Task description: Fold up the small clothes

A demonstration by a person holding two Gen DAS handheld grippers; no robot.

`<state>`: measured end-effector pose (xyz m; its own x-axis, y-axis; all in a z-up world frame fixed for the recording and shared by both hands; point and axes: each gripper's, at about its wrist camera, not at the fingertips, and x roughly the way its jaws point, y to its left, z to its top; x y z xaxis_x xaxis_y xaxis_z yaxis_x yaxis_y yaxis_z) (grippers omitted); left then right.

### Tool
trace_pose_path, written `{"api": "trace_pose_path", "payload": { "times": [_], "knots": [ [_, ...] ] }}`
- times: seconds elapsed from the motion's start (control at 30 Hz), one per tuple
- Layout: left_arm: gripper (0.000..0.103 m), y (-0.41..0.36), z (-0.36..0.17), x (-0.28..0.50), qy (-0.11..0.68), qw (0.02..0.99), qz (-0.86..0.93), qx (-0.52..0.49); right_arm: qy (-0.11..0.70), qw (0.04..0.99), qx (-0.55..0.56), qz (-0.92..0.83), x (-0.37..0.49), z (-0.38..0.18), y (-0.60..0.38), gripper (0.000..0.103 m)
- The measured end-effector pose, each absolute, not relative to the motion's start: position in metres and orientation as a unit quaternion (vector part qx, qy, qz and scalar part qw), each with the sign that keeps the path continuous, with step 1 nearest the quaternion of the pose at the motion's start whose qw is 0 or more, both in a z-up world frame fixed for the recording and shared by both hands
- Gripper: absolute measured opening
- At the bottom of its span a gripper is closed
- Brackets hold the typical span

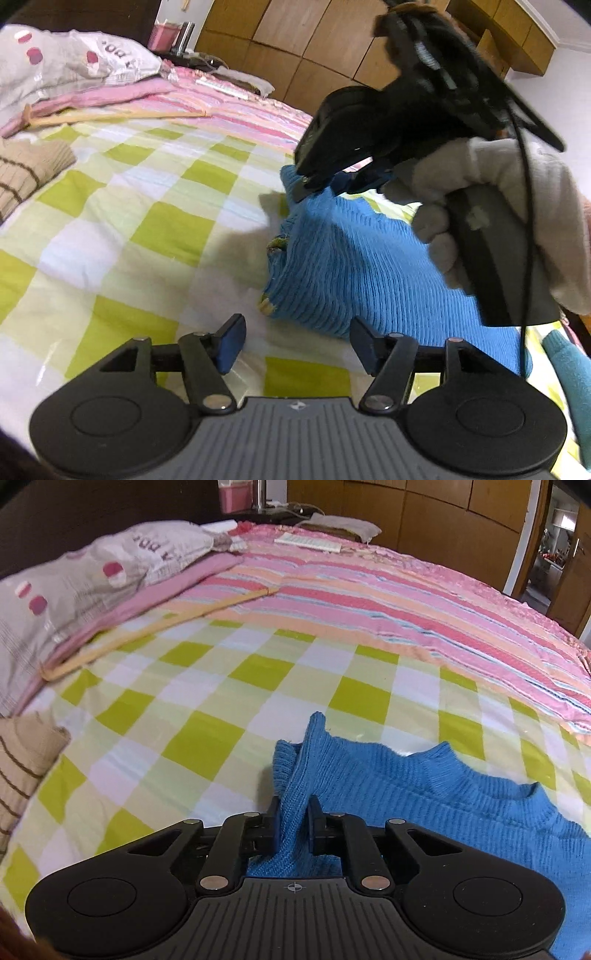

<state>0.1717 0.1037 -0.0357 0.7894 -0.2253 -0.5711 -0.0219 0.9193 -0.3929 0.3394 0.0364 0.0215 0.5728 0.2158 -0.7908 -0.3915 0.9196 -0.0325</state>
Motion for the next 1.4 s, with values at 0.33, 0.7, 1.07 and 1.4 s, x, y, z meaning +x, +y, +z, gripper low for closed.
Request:
{"api": "trace_pose_path", "payload": {
  "times": [0.33, 0.7, 1.07, 1.4],
  "knots": [
    [0.077, 0.088, -0.034, 0.181, 0.299, 0.936, -0.009, -0.186, 0.41, 0.888, -0.054, 0.201, 0.326, 0.057, 0.002, 0.012],
    [0.028, 0.053, -0.01, 0.199, 0.275, 0.949, -0.017, -0.153, 0.399, 0.891, 0.0, 0.219, 0.315, 0.086, -0.051, 0.012],
    [0.02, -0.027, 0.042, 0.19, 0.224, 0.965, -0.115, -0.076, 0.374, 0.904, 0.057, 0.2, 0.316, 0.107, -0.148, 0.011],
    [0.02, -0.111, 0.039, 0.196, 0.226, 0.957, -0.18, -0.018, 0.371, 0.907, 0.12, 0.158, 0.317, 0.087, -0.251, 0.011]
  ]
}}
